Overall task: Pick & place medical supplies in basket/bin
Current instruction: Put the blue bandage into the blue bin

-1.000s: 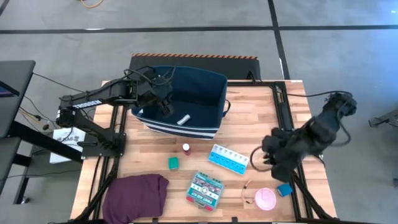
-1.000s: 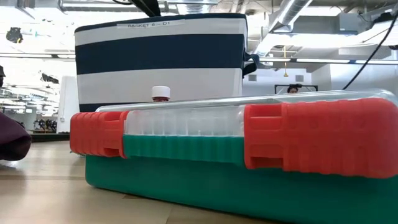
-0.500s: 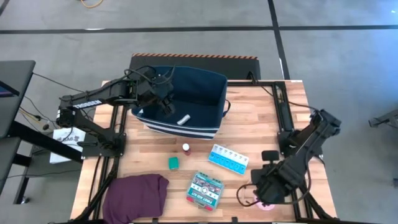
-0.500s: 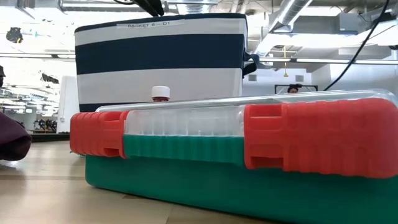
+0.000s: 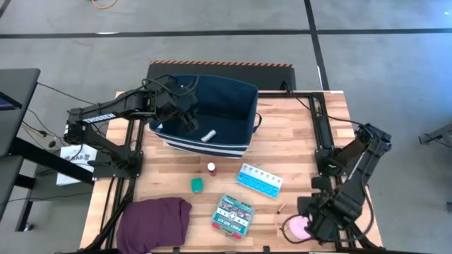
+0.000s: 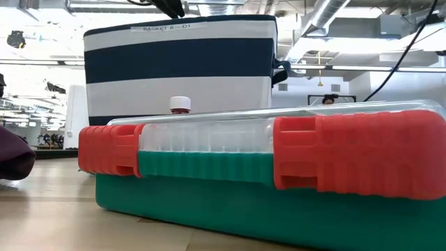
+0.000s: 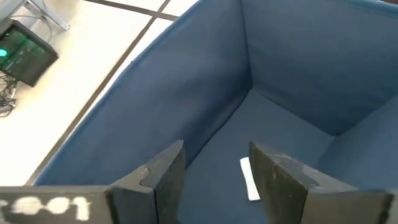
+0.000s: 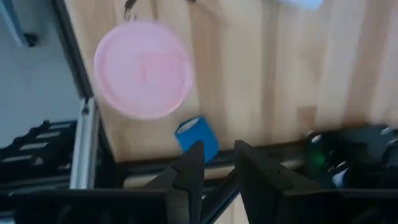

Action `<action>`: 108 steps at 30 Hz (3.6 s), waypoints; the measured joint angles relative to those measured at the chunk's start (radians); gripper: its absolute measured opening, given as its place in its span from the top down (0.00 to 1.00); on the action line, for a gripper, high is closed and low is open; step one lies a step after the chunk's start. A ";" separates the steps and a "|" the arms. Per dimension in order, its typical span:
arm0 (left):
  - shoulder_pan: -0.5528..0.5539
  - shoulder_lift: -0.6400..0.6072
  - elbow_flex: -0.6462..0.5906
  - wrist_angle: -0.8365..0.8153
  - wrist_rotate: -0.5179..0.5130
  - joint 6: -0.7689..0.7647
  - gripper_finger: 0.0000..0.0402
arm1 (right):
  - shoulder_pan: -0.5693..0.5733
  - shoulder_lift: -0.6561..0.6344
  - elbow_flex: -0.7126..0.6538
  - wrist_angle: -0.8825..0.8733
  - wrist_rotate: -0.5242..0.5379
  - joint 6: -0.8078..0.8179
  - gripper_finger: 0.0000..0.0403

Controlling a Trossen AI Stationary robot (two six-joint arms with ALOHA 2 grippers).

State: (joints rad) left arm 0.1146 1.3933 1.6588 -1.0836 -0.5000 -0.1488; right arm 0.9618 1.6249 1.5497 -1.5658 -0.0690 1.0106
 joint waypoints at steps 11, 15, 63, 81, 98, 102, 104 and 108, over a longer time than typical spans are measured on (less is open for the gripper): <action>0.011 0.000 0.000 0.068 -0.002 0.124 0.58 | 0.091 0.000 -0.189 0.142 -0.219 0.170 0.79; 0.011 0.000 0.000 0.064 0.025 0.091 0.58 | 0.089 0.000 -0.212 0.146 -0.217 0.170 0.76; 0.010 0.000 0.000 0.018 0.130 -0.023 0.58 | 0.135 0.159 -0.353 0.377 -0.234 -0.159 0.44; 0.010 0.000 0.000 0.019 0.130 -0.026 0.58 | 0.143 0.256 -0.355 0.399 -0.232 -0.241 0.44; 0.010 0.000 0.000 0.019 0.129 -0.026 0.58 | 0.198 0.254 -0.412 0.413 -0.105 -0.156 0.51; 0.010 0.000 0.000 0.019 0.129 -0.021 0.58 | 0.214 0.256 -0.412 0.419 -0.106 -0.095 0.60; 0.010 0.000 0.000 0.019 0.129 -0.021 0.58 | 0.213 0.256 -0.412 0.419 -0.113 -0.087 0.66; 0.010 0.000 0.000 0.019 0.129 -0.019 0.58 | 0.193 0.257 -0.403 0.390 -0.120 -0.117 0.76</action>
State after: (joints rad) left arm 0.1242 1.3933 1.6588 -1.0642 -0.3710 -0.1681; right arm 1.1548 1.8821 1.1470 -1.1754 -0.1891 0.8934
